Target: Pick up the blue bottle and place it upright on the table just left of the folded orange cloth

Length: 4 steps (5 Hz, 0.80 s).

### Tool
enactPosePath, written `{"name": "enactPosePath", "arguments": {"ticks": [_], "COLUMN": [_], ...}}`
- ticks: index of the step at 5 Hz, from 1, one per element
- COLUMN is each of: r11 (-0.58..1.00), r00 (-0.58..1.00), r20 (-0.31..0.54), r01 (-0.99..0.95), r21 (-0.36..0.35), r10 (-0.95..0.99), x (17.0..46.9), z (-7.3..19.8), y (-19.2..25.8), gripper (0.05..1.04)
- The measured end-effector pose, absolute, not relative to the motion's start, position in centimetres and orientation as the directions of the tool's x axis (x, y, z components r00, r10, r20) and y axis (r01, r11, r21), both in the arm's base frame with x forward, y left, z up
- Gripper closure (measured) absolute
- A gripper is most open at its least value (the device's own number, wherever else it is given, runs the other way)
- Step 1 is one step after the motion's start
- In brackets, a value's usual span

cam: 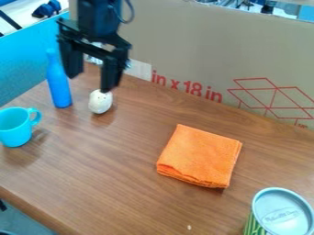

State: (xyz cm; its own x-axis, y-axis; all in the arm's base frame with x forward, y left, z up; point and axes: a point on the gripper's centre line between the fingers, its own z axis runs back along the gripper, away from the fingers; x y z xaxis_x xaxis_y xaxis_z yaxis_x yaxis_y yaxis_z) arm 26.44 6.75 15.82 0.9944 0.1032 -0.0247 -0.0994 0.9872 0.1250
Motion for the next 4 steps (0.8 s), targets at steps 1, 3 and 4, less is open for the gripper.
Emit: {"name": "enactPosePath", "arguments": {"ticks": [1,3,4], "r11": [0.980,0.970,0.961], "r00": [0.990,0.976,0.960], "r20": [0.011,0.103,0.157], "r01": [-0.138,-0.205,-0.251], "r21": [0.141,0.126,0.115], "r10": [0.138,0.193,0.232], "x": [26.0,25.0,24.6], "z": [16.5,18.6,19.6], "y": [8.9,13.1,15.5], "gripper": [0.083,0.083,0.083]}}
